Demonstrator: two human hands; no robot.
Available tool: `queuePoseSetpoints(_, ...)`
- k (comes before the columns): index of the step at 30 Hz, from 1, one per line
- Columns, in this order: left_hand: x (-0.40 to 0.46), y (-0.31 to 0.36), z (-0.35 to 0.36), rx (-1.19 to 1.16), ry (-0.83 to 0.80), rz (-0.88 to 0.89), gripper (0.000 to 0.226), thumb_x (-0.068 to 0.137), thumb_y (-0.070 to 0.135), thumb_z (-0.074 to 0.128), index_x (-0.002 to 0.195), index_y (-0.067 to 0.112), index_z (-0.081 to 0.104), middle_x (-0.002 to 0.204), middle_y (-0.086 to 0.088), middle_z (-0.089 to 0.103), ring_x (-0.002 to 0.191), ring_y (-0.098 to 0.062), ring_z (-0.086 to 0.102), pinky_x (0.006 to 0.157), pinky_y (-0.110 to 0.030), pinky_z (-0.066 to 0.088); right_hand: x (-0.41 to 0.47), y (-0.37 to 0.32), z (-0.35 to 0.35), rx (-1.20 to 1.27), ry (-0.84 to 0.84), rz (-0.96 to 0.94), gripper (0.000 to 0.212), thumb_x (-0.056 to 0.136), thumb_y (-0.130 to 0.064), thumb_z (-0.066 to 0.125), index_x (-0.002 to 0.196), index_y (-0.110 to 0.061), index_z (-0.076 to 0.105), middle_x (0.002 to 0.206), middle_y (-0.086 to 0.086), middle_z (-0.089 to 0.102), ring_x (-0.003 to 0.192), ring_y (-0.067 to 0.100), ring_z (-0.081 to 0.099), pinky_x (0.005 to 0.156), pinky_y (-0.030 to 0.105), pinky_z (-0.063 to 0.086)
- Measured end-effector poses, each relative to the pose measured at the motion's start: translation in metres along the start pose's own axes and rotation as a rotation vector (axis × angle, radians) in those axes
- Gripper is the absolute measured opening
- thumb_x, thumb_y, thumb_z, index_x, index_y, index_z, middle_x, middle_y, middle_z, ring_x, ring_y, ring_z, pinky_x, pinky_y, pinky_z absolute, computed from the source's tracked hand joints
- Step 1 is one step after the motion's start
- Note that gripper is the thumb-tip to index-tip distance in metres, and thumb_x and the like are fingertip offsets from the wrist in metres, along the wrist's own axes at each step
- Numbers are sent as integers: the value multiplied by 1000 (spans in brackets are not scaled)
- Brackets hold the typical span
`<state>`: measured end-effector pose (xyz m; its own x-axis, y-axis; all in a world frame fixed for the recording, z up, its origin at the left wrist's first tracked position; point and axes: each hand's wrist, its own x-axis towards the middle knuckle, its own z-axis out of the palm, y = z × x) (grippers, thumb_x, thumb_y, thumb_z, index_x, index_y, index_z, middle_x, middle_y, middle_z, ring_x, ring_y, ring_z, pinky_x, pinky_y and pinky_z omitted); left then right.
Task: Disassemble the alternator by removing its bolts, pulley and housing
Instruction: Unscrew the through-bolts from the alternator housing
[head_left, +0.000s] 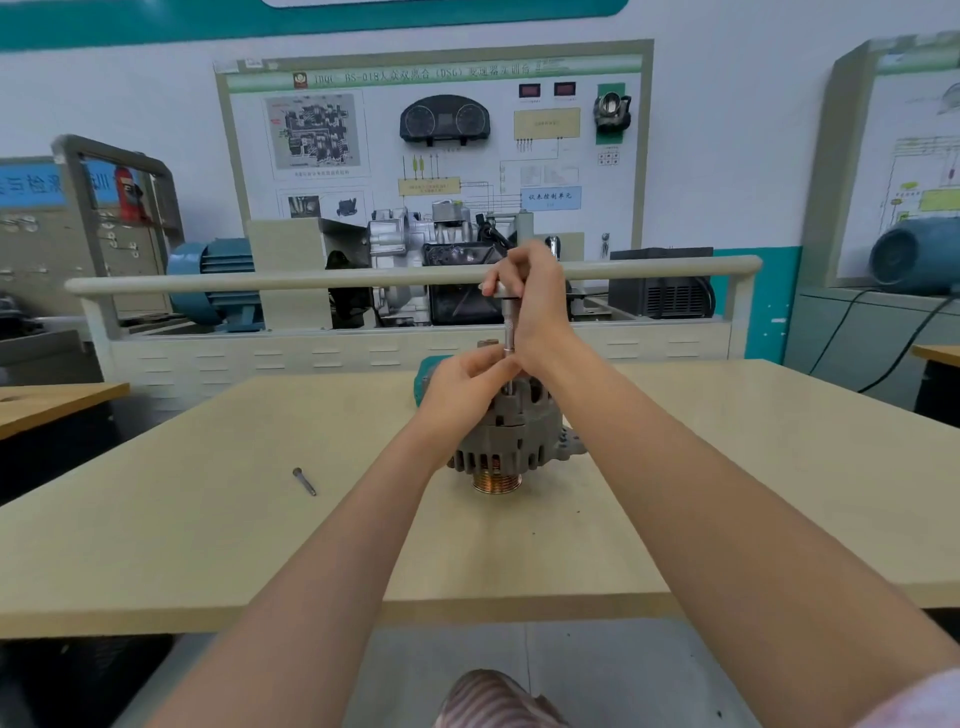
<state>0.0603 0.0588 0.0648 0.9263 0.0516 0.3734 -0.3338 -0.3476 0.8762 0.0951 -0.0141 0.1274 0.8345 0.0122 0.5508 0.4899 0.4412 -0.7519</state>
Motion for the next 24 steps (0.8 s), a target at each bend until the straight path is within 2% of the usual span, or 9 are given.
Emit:
queuePoseSetpoints(2, -1, 0, 0, -20, 7, -7, 29, 94, 31, 55, 119, 21, 66, 107, 1, 70, 103, -15, 61, 89, -33, 46, -3, 1, 1, -56, 18, -14, 45, 91, -10, 36, 47, -16, 33, 40, -8, 35, 47, 8, 40, 64, 22, 38)
queuePoseSetpoints(5, 1, -3, -1, -16, 49, -14, 14, 94, 22, 54, 95, 15, 66, 86, 1, 68, 84, -13, 60, 68, -24, 43, -11, 10, 4, -767, 25, -281, 29, 89, -14, 44, 60, -14, 41, 61, -7, 43, 60, 9, 39, 62, 27, 34)
queuePoseSetpoints(8, 4, -5, -1, 5, 93, -29, 19, 96, 9, 48, 80, 20, 51, 79, 0, 57, 76, -12, 52, 60, -21, 41, -18, 20, 8, -1459, 136, -489, 14, 85, -26, 45, 86, -11, 46, 90, 2, 45, 90, 20, 43, 92, 33, 32)
queuePoseSetpoints(11, 3, -3, 0, -46, 102, -66, 26, 99, 7, 44, 78, 23, 45, 77, 2, 51, 68, -5, 46, 52, -9, 41, -23, 26, 11, -1651, 236, -485, 28, 83, -27, 44, 104, -9, 46, 107, 8, 47, 106, 28, 42, 110, 40, 21)
queuePoseSetpoints(14, 3, -1, 2, -37, 94, -51, 21, 98, 8, 46, 79, 18, 50, 77, 0, 54, 67, -6, 47, 52, -14, 42, -21, 22, 11, -1551, 221, -500, 22, 84, -26, 44, 95, -9, 51, 100, 7, 49, 102, 26, 43, 107, 38, 25)
queuePoseSetpoints(17, 1, 0, 2, -3, 65, 0, 12, 94, 18, 52, 85, 18, 60, 81, 4, 62, 77, -9, 55, 63, -21, 40, -12, 12, 8, -1035, 85, -441, 36, 87, -22, 45, 53, -13, 40, 57, -1, 41, 65, 18, 42, 73, 31, 38)
queuePoseSetpoints(19, -1, 1, 3, -39, 33, -1, 21, 94, 25, 54, 109, 17, 66, 101, 3, 69, 97, -13, 58, 80, -27, 43, -8, 5, 6, -593, 17, -263, 43, 87, -24, 41, 46, -15, 31, 45, -2, 31, 53, 19, 33, 58, 29, 30)
queuePoseSetpoints(21, -2, 3, 3, -24, 31, -16, 32, 94, 31, 55, 123, 21, 62, 116, 2, 67, 110, -15, 56, 88, -31, 41, -1, 2, 2, -297, 4, -112, 47, 91, -18, 37, 44, -15, 29, 41, -4, 29, 51, 19, 34, 61, 28, 34)
queuePoseSetpoints(24, -2, 2, 1, -12, 29, -15, 28, 94, 32, 53, 118, 24, 65, 112, 2, 68, 108, -16, 57, 88, -33, 40, 6, -1, 4, -121, 21, -35, 49, 93, -11, 34, 46, -19, 25, 36, -8, 24, 39, 11, 38, 71, 26, 41)
